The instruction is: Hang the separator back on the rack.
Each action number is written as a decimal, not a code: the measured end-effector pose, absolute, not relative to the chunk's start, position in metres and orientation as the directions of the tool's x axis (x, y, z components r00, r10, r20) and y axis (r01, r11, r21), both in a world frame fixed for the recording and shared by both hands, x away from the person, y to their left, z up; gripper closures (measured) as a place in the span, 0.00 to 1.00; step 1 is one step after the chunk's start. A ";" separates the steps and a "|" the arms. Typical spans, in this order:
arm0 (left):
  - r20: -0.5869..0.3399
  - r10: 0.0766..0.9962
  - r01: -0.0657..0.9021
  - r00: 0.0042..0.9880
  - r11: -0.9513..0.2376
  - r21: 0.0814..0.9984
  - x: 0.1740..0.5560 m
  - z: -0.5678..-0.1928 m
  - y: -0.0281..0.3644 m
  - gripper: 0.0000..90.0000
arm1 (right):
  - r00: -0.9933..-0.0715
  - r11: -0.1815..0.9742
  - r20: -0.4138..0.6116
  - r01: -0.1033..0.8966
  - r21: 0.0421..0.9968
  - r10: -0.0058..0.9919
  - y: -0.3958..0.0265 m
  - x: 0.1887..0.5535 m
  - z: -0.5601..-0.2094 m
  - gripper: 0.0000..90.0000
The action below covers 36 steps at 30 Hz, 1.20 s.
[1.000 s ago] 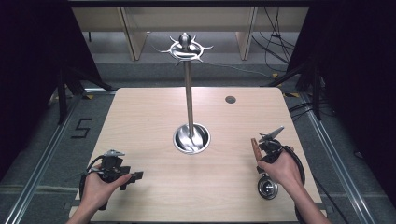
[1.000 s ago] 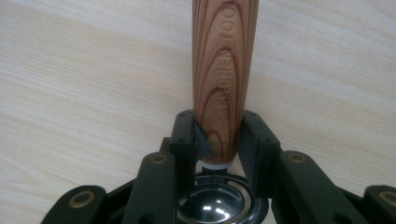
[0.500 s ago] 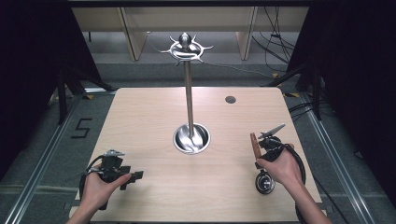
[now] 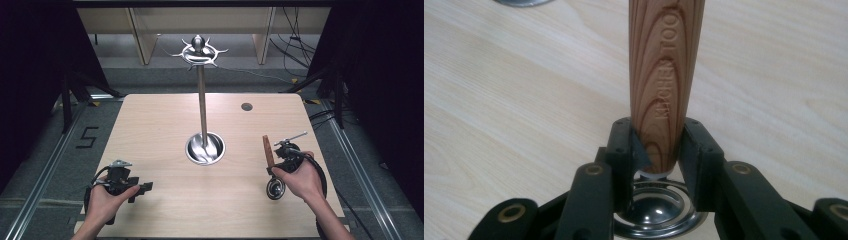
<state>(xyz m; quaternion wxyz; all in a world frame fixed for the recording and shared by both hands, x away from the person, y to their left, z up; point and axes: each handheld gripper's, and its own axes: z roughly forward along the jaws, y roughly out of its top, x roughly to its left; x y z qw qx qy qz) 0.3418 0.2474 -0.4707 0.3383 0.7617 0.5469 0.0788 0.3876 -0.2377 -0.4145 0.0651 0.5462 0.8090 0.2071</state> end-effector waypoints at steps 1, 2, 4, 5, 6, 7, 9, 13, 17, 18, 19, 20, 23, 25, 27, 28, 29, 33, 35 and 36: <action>-0.252 0.886 0.780 0.388 -0.170 0.602 0.342 -0.471 0.248 0.39 | -0.432 0.347 0.113 0.832 0.434 0.895 -0.239 0.387 -0.414 0.77; -0.254 0.886 0.780 0.387 -0.168 0.603 0.342 -0.471 0.248 0.39 | -0.422 0.333 0.121 0.835 0.437 0.899 -0.238 0.386 -0.413 0.77; -0.255 0.886 0.779 0.387 -0.166 0.605 0.342 -0.471 0.248 0.38 | -0.454 0.355 0.110 0.805 0.475 0.884 -0.239 0.386 -0.412 0.77; -0.256 0.886 0.779 0.387 -0.166 0.604 0.342 -0.471 0.248 0.38 | -0.468 0.363 0.101 0.789 0.495 0.878 -0.239 0.385 -0.411 0.77; -0.256 0.886 0.781 0.387 -0.168 0.602 0.342 -0.471 0.248 0.38 | -0.461 0.349 0.119 0.794 0.498 0.879 -0.238 0.384 -0.410 0.77; -0.254 0.886 0.781 0.388 -0.170 0.602 0.342 -0.471 0.248 0.38 | -0.493 0.375 0.104 0.767 0.521 0.864 -0.239 0.384 -0.409 0.77; -0.253 0.886 0.780 0.389 -0.170 0.603 0.342 -0.471 0.248 0.38 | -0.492 0.366 0.111 0.762 0.535 0.863 -0.238 0.383 -0.409 0.77; -0.255 0.884 0.777 0.392 -0.170 0.606 0.342 -0.471 0.249 0.38 | -0.501 0.355 0.096 0.722 0.594 0.860 -0.237 0.381 -0.410 0.77; -0.256 0.881 0.775 0.397 -0.172 0.608 0.342 -0.471 0.248 0.38 | -0.510 0.337 0.108 0.698 0.632 0.853 -0.235 0.378 -0.407 0.77; -0.256 0.880 0.774 0.400 -0.175 0.609 0.342 -0.471 0.248 0.38 | -0.512 0.325 0.112 0.684 0.653 0.852 -0.234 0.378 -0.408 0.77; -0.257 0.879 0.773 0.403 -0.176 0.610 0.342 -0.471 0.248 0.38 | -0.528 0.339 0.094 0.661 0.670 0.844 -0.234 0.378 -0.406 0.77; -0.255 0.879 0.770 0.402 -0.174 0.614 0.342 -0.470 0.248 0.38 | -0.545 0.371 0.072 0.655 0.659 0.835 -0.236 0.378 -0.404 0.77; -0.256 0.878 0.769 0.404 -0.174 0.615 0.342 -0.470 0.248 0.38 | -0.578 0.393 0.043 0.606 0.692 0.815 -0.236 0.379 -0.402 0.77; -0.260 0.876 0.767 0.407 -0.173 0.617 0.342 -0.470 0.247 0.38 | -0.568 0.375 0.040 0.593 0.712 0.822 -0.235 0.377 -0.402 0.77; -0.259 0.875 0.765 0.409 -0.174 0.620 0.341 -0.470 0.247 0.38 | -0.573 0.363 0.039 0.569 0.738 0.819 -0.235 0.375 -0.399 0.77; -0.260 0.874 0.765 0.410 -0.174 0.620 0.342 -0.470 0.247 0.38 | -0.585 0.371 0.024 0.546 0.751 0.811 -0.235 0.375 -0.399 0.77; -0.260 0.875 0.763 0.410 -0.172 0.623 0.341 -0.470 0.247 0.38 | -0.591 0.380 0.012 0.535 0.755 0.807 -0.236 0.376 -0.398 0.77; -0.261 0.871 0.760 0.416 -0.176 0.625 0.341 -0.469 0.247 0.38 | -0.591 0.355 0.016 0.507 0.786 0.807 -0.233 0.372 -0.395 0.77; -0.258 0.869 0.756 0.422 -0.181 0.629 0.341 -0.468 0.247 0.38 | -0.618 0.378 -0.023 0.450 0.809 0.786 -0.232 0.373 -0.395 0.77; -0.258 0.866 0.751 0.429 -0.183 0.635 0.341 -0.467 0.247 0.38 | -0.608 0.366 -0.011 0.463 0.807 0.794 -0.230 0.370 -0.394 0.77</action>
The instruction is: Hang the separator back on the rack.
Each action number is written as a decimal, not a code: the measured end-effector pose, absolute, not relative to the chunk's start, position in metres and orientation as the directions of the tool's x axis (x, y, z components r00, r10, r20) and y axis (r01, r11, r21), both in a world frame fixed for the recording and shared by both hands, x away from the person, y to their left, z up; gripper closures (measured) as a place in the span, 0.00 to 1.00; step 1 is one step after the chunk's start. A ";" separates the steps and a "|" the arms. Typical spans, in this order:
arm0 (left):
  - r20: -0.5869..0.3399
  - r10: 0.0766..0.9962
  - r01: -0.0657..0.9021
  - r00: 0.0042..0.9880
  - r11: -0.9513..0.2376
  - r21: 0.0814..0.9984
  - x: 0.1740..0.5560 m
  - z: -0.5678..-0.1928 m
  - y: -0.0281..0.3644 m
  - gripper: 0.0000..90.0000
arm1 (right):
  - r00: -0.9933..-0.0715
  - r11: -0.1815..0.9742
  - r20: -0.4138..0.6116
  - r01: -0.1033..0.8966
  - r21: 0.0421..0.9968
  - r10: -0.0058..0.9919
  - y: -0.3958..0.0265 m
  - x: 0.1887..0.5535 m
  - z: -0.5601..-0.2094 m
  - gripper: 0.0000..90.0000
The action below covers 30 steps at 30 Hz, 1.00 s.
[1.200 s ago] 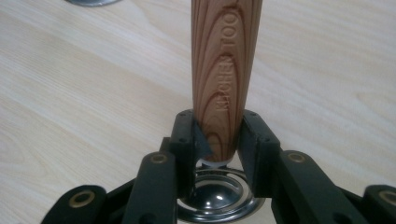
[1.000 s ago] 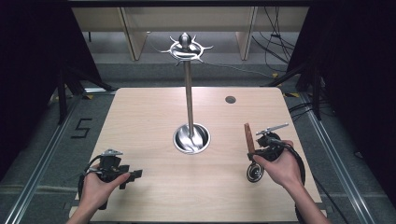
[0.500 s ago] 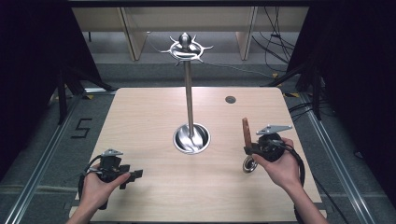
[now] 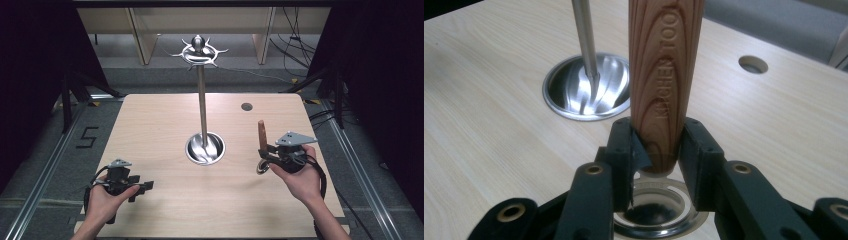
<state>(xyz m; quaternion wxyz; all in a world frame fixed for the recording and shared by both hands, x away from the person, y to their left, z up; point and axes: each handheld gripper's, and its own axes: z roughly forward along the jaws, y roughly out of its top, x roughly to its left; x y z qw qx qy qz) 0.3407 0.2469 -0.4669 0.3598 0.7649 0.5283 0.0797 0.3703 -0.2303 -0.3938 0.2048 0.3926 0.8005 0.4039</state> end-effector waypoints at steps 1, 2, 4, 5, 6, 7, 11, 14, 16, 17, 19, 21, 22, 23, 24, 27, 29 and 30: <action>-0.251 0.864 0.748 0.437 -0.195 0.635 0.341 -0.466 0.248 0.38 | -0.614 0.369 -0.012 0.458 0.809 0.789 -0.230 0.370 -0.393 0.77; -0.258 0.868 0.747 0.423 -0.174 0.641 0.341 -0.467 0.246 0.38 | -0.625 0.372 -0.019 0.440 0.817 0.781 -0.228 0.369 -0.392 0.77; -0.257 0.868 0.747 0.426 -0.178 0.640 0.341 -0.467 0.246 0.38 | -0.623 0.366 -0.017 0.437 0.822 0.782 -0.228 0.369 -0.392 0.77; -0.250 0.869 0.746 0.427 -0.183 0.640 0.341 -0.467 0.247 0.38 | -0.631 0.376 -0.038 0.411 0.831 0.775 -0.228 0.369 -0.392 0.77; -0.245 0.861 0.750 0.446 -0.210 0.628 0.341 -0.466 0.249 0.38 | -0.639 0.375 -0.034 0.408 0.832 0.769 -0.227 0.369 -0.391 0.77; -0.243 0.861 0.749 0.447 -0.211 0.628 0.341 -0.466 0.249 0.38 | -0.646 0.384 -0.044 0.396 0.834 0.762 -0.227 0.369 -0.391 0.77; -0.240 0.861 0.742 0.448 -0.208 0.637 0.341 -0.465 0.248 0.38 | -0.642 0.353 -0.026 0.387 0.852 0.766 -0.224 0.366 -0.389 0.77; -0.242 0.861 0.738 0.447 -0.202 0.643 0.341 -0.465 0.248 0.38 | -0.647 0.340 -0.023 0.371 0.864 0.762 -0.222 0.365 -0.389 0.77; -0.251 0.861 0.739 0.442 -0.191 0.646 0.341 -0.465 0.247 0.39 | -0.663 0.348 -0.027 0.357 0.867 0.748 -0.220 0.366 -0.389 0.77; -0.253 0.865 0.737 0.433 -0.178 0.652 0.340 -0.465 0.246 0.39 | -0.666 0.339 -0.023 0.351 0.873 0.746 -0.219 0.366 -0.389 0.77; -0.239 0.852 0.722 0.466 -0.210 0.659 0.340 -0.463 0.248 0.39 | -0.657 0.313 -0.012 0.343 0.886 0.754 -0.216 0.365 -0.391 0.77; -0.242 0.852 0.718 0.464 -0.201 0.667 0.340 -0.461 0.247 0.39 | -0.671 0.317 0.006 0.358 0.878 0.741 -0.215 0.364 -0.390 0.77; -0.239 0.852 0.713 0.466 -0.202 0.671 0.339 -0.461 0.247 0.39 | -0.671 0.313 -0.009 0.335 0.889 0.741 -0.214 0.365 -0.391 0.77; -0.241 0.851 0.711 0.466 -0.198 0.675 0.339 -0.461 0.247 0.40 | -0.677 0.321 -0.010 0.336 0.886 0.736 -0.214 0.364 -0.390 0.77; -0.244 0.850 0.706 0.467 -0.193 0.681 0.339 -0.460 0.246 0.40 | -0.683 0.321 -0.012 0.328 0.889 0.730 -0.213 0.365 -0.390 0.77; -0.248 0.854 0.695 0.458 -0.171 0.698 0.338 -0.459 0.244 0.40 | -0.691 0.307 -0.005 0.315 0.898 0.723 -0.210 0.363 -0.389 0.77; -0.244 0.847 0.686 0.472 -0.180 0.705 0.338 -0.458 0.245 0.40 | -0.703 0.306 -0.021 0.282 0.910 0.711 -0.208 0.364 -0.390 0.77; -0.251 0.849 0.683 0.464 -0.163 0.712 0.338 -0.458 0.243 0.40 | -0.706 0.309 -0.030 0.271 0.912 0.707 -0.208 0.364 -0.389 0.77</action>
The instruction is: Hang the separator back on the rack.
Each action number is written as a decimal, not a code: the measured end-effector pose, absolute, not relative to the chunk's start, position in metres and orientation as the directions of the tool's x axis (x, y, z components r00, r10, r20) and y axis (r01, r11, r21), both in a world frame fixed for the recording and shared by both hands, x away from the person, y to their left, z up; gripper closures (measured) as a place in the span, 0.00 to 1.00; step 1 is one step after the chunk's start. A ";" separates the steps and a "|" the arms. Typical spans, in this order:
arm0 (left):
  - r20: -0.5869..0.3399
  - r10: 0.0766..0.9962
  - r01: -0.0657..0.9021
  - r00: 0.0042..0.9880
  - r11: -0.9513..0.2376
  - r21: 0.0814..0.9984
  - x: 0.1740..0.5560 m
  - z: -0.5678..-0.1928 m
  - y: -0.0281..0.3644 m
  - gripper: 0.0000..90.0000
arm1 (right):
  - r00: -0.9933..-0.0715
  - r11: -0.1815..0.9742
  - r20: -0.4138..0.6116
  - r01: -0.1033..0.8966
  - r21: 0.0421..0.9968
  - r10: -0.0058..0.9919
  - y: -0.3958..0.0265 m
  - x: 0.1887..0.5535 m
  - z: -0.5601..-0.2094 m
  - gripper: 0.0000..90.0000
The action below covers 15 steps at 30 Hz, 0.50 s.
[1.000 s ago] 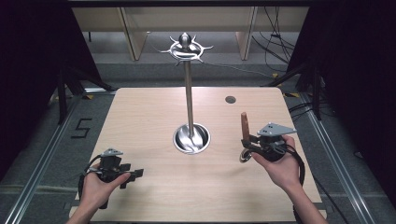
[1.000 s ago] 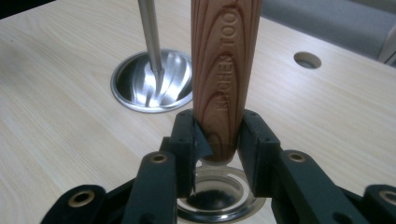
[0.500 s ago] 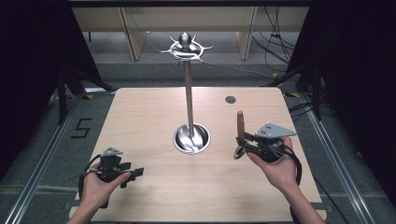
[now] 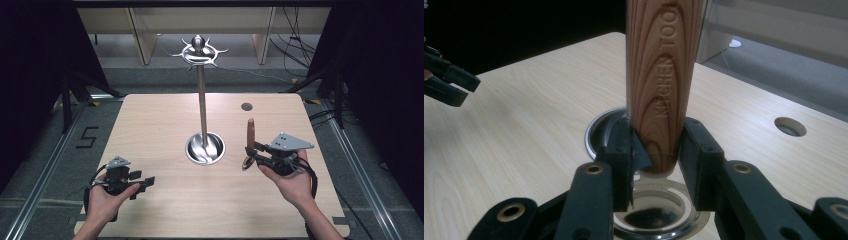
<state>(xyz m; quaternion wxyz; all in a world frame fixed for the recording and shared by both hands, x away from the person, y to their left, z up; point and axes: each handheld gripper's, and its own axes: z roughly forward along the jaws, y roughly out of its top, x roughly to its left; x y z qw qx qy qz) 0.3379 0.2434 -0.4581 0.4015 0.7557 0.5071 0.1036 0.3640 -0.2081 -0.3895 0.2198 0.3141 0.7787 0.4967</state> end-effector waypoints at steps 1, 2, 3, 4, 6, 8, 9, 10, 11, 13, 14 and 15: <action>-0.250 0.849 0.682 0.466 -0.164 0.713 0.338 -0.458 0.243 0.40 | -0.704 0.300 -0.027 0.268 0.916 0.710 -0.207 0.364 -0.390 0.77; -0.245 0.847 0.675 0.471 -0.168 0.718 0.338 -0.457 0.244 0.40 | -0.696 0.283 -0.006 0.283 0.916 0.718 -0.205 0.362 -0.390 0.77; -0.242 0.849 0.672 0.469 -0.166 0.722 0.337 -0.457 0.243 0.40 | -0.698 0.283 -0.017 0.268 0.921 0.716 -0.204 0.363 -0.391 0.77; -0.239 0.847 0.665 0.474 -0.167 0.727 0.337 -0.456 0.243 0.40 | -0.710 0.307 -0.032 0.262 0.915 0.703 -0.206 0.363 -0.390 0.77; -0.236 0.850 0.660 0.471 -0.161 0.734 0.337 -0.455 0.242 0.40 | -0.704 0.282 -0.002 0.281 0.917 0.710 -0.203 0.361 -0.390 0.77; -0.242 0.848 0.643 0.471 -0.142 0.753 0.336 -0.454 0.240 0.40 | -0.707 0.274 0.011 0.288 0.918 0.707 -0.201 0.361 -0.390 0.77; -0.223 0.846 0.638 0.485 -0.167 0.752 0.336 -0.453 0.242 0.40 | -0.702 0.262 0.009 0.278 0.924 0.712 -0.200 0.360 -0.391 0.77; -0.235 0.847 0.624 0.477 -0.139 0.769 0.335 -0.452 0.240 0.40 | -0.708 0.273 0.011 0.286 0.919 0.706 -0.200 0.360 -0.390 0.77; -0.232 0.845 0.612 0.481 -0.134 0.779 0.335 -0.450 0.239 0.40 | -0.718 0.274 0.025 0.297 0.915 0.696 -0.199 0.360 -0.389 0.77; -0.236 0.844 0.595 0.481 -0.117 0.795 0.334 -0.447 0.238 0.40 | -0.720 0.286 -0.001 0.274 0.918 0.694 -0.198 0.360 -0.389 0.77; -0.238 0.844 0.586 0.481 -0.107 0.804 0.334 -0.445 0.237 0.40 | -0.723 0.277 0.004 0.270 0.922 0.691 -0.196 0.359 -0.389 0.77; -0.234 0.840 0.570 0.490 -0.106 0.814 0.333 -0.442 0.236 0.40 | -0.727 0.288 -0.002 0.270 0.919 0.687 -0.196 0.359 -0.389 0.77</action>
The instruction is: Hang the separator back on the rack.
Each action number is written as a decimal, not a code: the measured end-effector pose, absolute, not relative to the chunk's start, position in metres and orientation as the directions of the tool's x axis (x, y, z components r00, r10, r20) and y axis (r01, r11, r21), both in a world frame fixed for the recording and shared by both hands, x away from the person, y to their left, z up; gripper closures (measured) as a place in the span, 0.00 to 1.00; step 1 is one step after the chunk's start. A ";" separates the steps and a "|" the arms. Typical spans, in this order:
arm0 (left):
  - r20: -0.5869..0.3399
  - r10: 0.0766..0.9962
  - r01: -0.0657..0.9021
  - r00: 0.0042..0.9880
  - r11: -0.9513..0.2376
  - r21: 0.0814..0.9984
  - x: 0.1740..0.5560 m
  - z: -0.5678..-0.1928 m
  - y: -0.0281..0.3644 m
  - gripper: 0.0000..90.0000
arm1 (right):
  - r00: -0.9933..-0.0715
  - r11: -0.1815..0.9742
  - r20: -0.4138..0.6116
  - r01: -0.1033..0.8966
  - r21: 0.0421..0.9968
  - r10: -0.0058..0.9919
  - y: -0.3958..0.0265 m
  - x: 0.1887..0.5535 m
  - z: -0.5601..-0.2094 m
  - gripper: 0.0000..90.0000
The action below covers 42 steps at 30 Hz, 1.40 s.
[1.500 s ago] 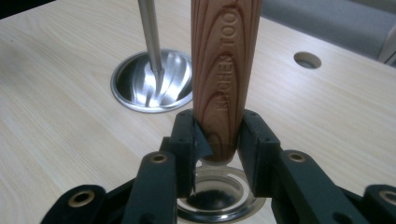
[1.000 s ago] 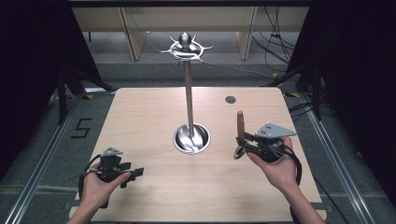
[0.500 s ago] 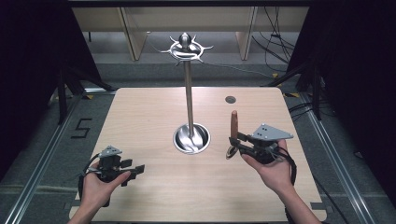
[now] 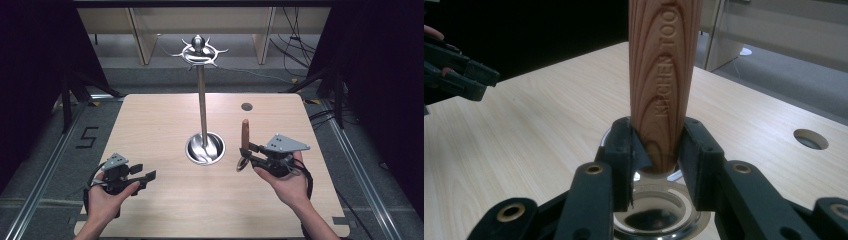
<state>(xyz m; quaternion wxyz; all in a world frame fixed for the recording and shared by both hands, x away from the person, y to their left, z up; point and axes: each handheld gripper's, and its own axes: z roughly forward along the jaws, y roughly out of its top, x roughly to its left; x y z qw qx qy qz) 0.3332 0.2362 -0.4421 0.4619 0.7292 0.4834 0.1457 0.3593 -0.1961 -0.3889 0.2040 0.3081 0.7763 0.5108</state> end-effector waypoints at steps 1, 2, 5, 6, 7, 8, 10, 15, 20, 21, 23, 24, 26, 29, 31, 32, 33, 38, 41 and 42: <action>-0.234 0.837 0.552 0.495 -0.095 0.828 0.333 -0.439 0.234 0.40 | -0.737 0.286 0.001 0.264 0.921 0.676 -0.195 0.360 -0.389 0.77; -0.229 0.834 0.544 0.502 -0.099 0.833 0.333 -0.437 0.233 0.40 | -0.732 0.282 0.005 0.268 0.921 0.681 -0.193 0.359 -0.389 0.77; -0.235 0.808 0.491 0.540 -0.076 0.868 0.336 -0.424 0.225 0.39 | -0.740 0.289 0.002 0.265 0.920 0.673 -0.190 0.359 -0.388 0.77; -0.233 0.803 0.474 0.548 -0.069 0.878 0.337 -0.420 0.223 0.38 | -0.733 0.282 0.016 0.282 0.917 0.680 -0.189 0.357 -0.387 0.77; -0.227 0.797 0.459 0.560 -0.070 0.886 0.338 -0.416 0.220 0.38 | -0.739 0.300 -0.034 0.231 0.926 0.673 -0.189 0.360 -0.387 0.77; -0.225 0.787 0.443 0.574 -0.067 0.894 0.340 -0.412 0.218 0.38 | -0.731 0.283 -0.006 0.257 0.924 0.682 -0.188 0.359 -0.386 0.77; -0.215 0.777 0.417 0.591 -0.066 0.906 0.342 -0.403 0.210 0.37 | -0.735 0.275 0.009 0.265 0.924 0.678 -0.185 0.358 -0.386 0.77; -0.153 0.721 0.317 0.676 -0.097 0.944 0.347 -0.381 0.178 0.37 | -0.722 0.266 0.005 0.262 0.928 0.692 -0.182 0.358 -0.384 0.77; -0.128 0.666 0.274 0.735 -0.119 0.954 0.350 -0.367 0.147 0.39 | -0.716 0.251 0.026 0.278 0.927 0.697 -0.178 0.356 -0.384 0.77; -0.121 0.654 0.268 0.746 -0.129 0.955 0.350 -0.365 0.139 0.40 | -0.722 0.263 -0.001 0.250 0.932 0.692 -0.179 0.358 -0.384 0.77; -0.115 0.627 0.256 0.770 -0.138 0.957 0.351 -0.361 0.127 0.41 | -0.721 0.260 0.026 0.283 0.923 0.692 -0.178 0.357 -0.384 0.77; -0.119 0.616 0.257 0.779 -0.140 0.956 0.351 -0.359 0.122 0.43 | -0.722 0.255 0.037 0.292 0.922 0.691 -0.176 0.355 -0.384 0.77; -0.115 0.596 0.246 0.795 -0.143 0.959 0.352 -0.356 0.113 0.44 | -0.728 0.263 0.018 0.271 0.926 0.685 -0.176 0.358 -0.385 0.77; -0.113 0.567 0.239 0.816 -0.153 0.959 0.353 -0.354 0.096 0.46 | -0.728 0.268 0.010 0.266 0.926 0.685 -0.175 0.357 -0.385 0.77; -0.118 0.552 0.243 0.826 -0.159 0.957 0.354 -0.353 0.085 0.47 | -0.713 0.246 0.016 0.263 0.933 0.701 -0.173 0.356 -0.385 0.77; -0.121 0.547 0.246 0.828 -0.160 0.956 0.355 -0.353 0.081 0.48 | -0.716 0.250 0.009 0.256 0.934 0.699 -0.173 0.357 -0.385 0.77; -0.129 0.535 0.247 0.835 -0.155 0.956 0.355 -0.354 0.076 0.49 | -0.721 0.262 0.012 0.267 0.927 0.692 -0.174 0.357 -0.384 0.77; -0.103 0.532 0.228 0.840 -0.175 0.958 0.358 -0.356 0.061 0.53 | -0.729 0.278 -0.002 0.259 0.925 0.685 -0.173 0.354 -0.385 0.77; -0.116 0.547 0.242 0.829 -0.164 0.956 0.360 -0.357 0.054 0.55 | -0.736 0.278 -0.006 0.247 0.928 0.677 -0.172 0.354 -0.385 0.77; -0.115 0.550 0.242 0.827 -0.163 0.956 0.360 -0.357 0.052 0.56 | -0.738 0.285 -0.018 0.237 0.929 0.675 -0.171 0.355 -0.385 0.77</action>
